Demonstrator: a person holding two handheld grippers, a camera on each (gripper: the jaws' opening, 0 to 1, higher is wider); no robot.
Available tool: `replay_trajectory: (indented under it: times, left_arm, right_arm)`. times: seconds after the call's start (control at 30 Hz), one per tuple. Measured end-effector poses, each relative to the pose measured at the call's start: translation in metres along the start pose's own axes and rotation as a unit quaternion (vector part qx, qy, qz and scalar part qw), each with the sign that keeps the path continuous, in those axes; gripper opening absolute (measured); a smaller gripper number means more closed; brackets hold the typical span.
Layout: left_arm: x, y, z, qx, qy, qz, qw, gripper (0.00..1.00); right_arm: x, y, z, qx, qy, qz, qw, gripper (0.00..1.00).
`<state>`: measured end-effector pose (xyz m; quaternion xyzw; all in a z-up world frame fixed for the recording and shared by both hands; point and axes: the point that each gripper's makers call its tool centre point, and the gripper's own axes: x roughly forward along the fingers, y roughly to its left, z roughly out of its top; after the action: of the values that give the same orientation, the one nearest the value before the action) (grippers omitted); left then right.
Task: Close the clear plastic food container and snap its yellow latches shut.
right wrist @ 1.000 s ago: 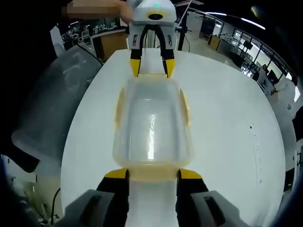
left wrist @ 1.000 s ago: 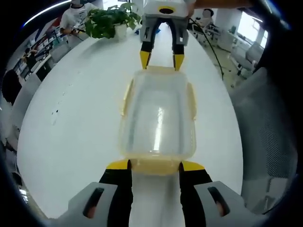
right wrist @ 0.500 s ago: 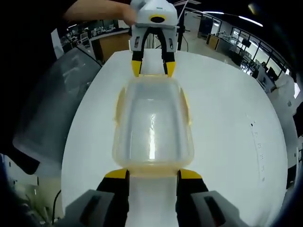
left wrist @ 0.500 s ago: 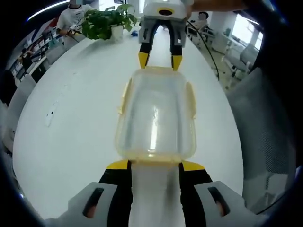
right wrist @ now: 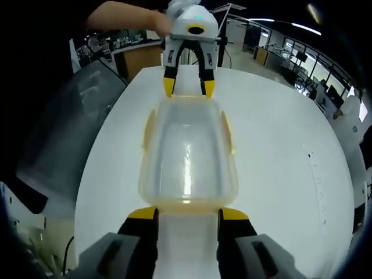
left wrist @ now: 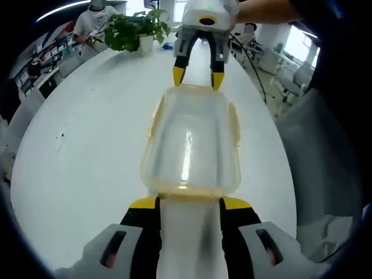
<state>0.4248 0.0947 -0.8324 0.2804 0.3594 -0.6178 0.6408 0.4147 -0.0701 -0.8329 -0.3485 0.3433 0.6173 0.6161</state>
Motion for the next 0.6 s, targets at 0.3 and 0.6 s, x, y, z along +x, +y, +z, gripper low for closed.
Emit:
replay_trajectory:
  times: [0.3, 0.6]
  left_arm:
    - [-0.006, -0.002, 0.001, -0.012, -0.015, 0.003, 0.9998, 0.45]
    - [-0.027, -0.002, 0.019, -0.033, -0.067, 0.023, 0.997, 0.41]
  right_arm:
    - [-0.012, 0.001, 0.003, 0.012, -0.015, -0.002, 0.9998, 0.47]
    - [-0.028, -0.006, 0.016, 0.032, -0.059, -0.027, 0.9974, 0.38]
